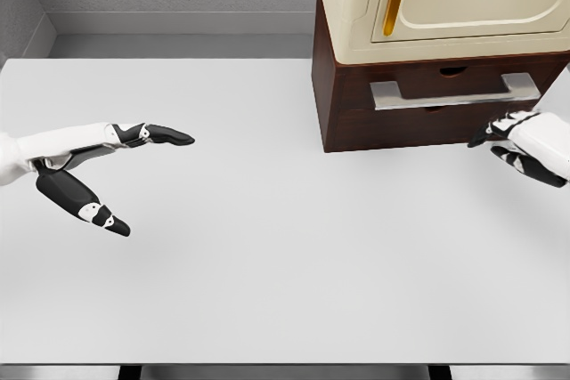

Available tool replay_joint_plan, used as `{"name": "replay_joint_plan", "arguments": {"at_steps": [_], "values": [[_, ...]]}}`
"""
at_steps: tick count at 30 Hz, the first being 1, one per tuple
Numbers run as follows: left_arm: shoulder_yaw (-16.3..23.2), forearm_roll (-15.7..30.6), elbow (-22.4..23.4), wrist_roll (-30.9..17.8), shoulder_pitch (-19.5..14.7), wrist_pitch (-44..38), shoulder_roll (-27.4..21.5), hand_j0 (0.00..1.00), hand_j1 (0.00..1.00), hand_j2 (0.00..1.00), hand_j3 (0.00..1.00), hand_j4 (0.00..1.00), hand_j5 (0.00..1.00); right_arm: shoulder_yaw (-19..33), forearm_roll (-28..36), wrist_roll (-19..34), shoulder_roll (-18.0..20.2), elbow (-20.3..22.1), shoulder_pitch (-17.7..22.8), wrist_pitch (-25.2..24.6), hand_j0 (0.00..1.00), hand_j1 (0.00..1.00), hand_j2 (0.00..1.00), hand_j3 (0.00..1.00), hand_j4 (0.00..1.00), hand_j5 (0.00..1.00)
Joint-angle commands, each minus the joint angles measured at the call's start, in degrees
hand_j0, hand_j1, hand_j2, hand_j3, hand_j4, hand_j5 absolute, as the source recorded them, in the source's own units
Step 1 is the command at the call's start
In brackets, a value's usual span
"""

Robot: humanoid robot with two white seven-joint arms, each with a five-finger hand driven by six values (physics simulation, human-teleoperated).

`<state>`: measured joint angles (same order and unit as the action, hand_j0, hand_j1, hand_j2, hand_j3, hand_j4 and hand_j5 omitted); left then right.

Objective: Put the switch into the drawer with left arm, and close the drawer with right arm

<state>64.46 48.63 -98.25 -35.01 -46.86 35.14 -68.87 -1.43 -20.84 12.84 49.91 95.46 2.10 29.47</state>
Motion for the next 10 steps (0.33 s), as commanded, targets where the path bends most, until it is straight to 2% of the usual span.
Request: {"name": "replay_joint_plan", "arguments": {"at_steps": [1,2,3,4,5,7,10], "values": [[-0.03,0.59,-0.01,0.01,0.01,-0.14,-0.03,1.00,1.00,1.00,1.00,1.00,1.00,1.08,0.27,-0.10,0.10,2.27,0.44,4.80,0.54,0.54,0.54,0.54,0.54,0.54],[-0.12,0.59,-0.01,0.01,0.01,-0.14,-0.03,1.00,1.00,1.00,1.00,1.00,1.00,1.52,0.27,-0.10,0.10,2.98,1.85,5.33,0.58,0.58,0.58,0.58,0.58,0.58],[-0.03,0.59,-0.01,0.01,0.01,-0.14,-0.03,1.00,1.00,1.00,1.00,1.00,1.00,1.70,0.36,-0.10,0.10,4.82,5.01,5.53,0.75,0.75,0.75,0.75,0.75,0.75],[-0.03,0.59,-0.01,0.01,0.01,-0.14,-0.03,1.00,1.00,1.00,1.00,1.00,1.00,1.35,0.80,-0.01,0.10,4.91,5.63,5.53,0.84,0.84,0.84,0.84,0.84,0.84],[-0.03,0.59,-0.01,0.01,0.01,-0.14,-0.03,1.00,1.00,1.00,1.00,1.00,1.00,1.00,1.68,-0.01,-0.07,5.09,6.94,5.53,1.00,1.00,1.00,1.00,1.00,1.00],[-0.03,0.59,-0.01,0.01,0.01,-0.14,-0.03,1.00,1.00,1.00,1.00,1.00,1.00,0.64,5.37,-0.01,0.10,5.26,7.65,5.53,1.00,1.00,1.00,1.00,1.00,1.00],[-0.03,0.59,-0.01,0.01,0.01,-0.14,-0.03,1.00,1.00,1.00,1.00,1.00,1.00,0.73,5.81,-0.01,0.02,5.26,7.57,5.53,1.00,1.00,1.00,1.00,1.00,1.00]]}}
